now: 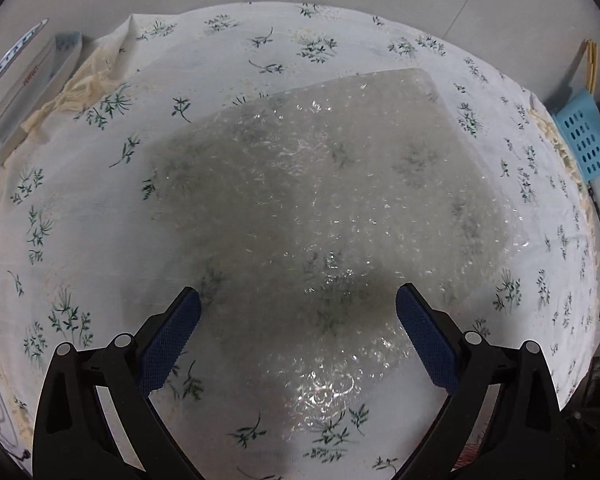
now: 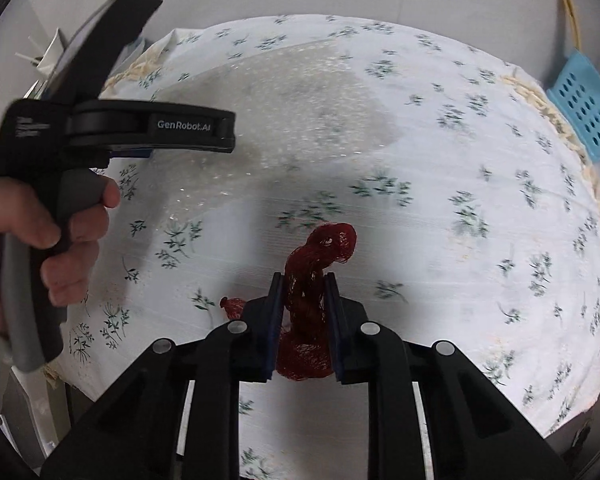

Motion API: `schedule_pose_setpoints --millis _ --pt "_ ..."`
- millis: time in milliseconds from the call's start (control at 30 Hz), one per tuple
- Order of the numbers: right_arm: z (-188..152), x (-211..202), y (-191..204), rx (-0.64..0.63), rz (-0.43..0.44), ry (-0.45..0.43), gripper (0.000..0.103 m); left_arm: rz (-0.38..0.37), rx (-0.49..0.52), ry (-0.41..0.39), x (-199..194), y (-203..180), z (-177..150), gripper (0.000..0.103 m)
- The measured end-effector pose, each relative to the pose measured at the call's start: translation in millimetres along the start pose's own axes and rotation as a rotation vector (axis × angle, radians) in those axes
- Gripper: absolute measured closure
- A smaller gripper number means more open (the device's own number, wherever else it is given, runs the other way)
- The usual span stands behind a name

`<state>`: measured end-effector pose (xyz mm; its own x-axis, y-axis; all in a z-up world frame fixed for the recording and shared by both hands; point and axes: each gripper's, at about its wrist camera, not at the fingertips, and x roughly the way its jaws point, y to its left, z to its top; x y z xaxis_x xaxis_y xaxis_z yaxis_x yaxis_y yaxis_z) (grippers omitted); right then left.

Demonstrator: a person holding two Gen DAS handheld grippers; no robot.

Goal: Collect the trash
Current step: 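Grasp the red mesh bag with the right tool while the left tool grasps the bubble wrap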

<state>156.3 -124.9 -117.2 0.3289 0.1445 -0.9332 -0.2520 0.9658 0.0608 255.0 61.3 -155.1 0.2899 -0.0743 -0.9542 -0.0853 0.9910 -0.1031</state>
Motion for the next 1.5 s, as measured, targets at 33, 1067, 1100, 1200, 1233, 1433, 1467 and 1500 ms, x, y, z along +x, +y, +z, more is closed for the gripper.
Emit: schedule_pose_setpoints --millis 33,1067,1100,1200,1233,1433,1467,1500 --pt "-1.5 -3.1 -6.0 0.009 -0.004 -0.004 0.084 0.013 0.008 -0.006 0.9 -2.0 0.6 0.01" --pt "-18.4 -29.4 -41.8 0.106 0.031 -0.066 0.084 -0.019 0.041 -0.042 -36.8 -23.0 -9.2 0.093" --pt "-18.6 -30.7 -41.9 0.107 0.03 -0.069 0.084 -0.026 0.041 -0.043 -40.1 -23.4 -12.3 0.093" --pt "-19.5 -35.8 -43.7 0.113 0.031 -0.081 0.084 -0.05 0.036 -0.043 -51.5 -22.8 -24.7 0.093" --pt "-19.8 -37.8 -44.5 0.114 0.031 -0.085 0.084 -0.055 0.036 -0.042 -54.1 -22.0 -26.6 0.093" --pt "-24.3 -51.0 -47.4 0.117 0.03 -0.107 0.084 -0.073 0.054 -0.04 -74.4 -26.1 -51.5 0.093" --pt "-25.4 -53.5 -47.7 0.117 0.029 -0.111 0.084 -0.07 0.06 -0.041 -76.9 -26.4 -56.0 0.093" --pt "-26.7 -56.2 -48.1 0.118 0.028 -0.115 0.084 -0.066 0.063 -0.04 -79.8 -26.7 -60.7 0.093"
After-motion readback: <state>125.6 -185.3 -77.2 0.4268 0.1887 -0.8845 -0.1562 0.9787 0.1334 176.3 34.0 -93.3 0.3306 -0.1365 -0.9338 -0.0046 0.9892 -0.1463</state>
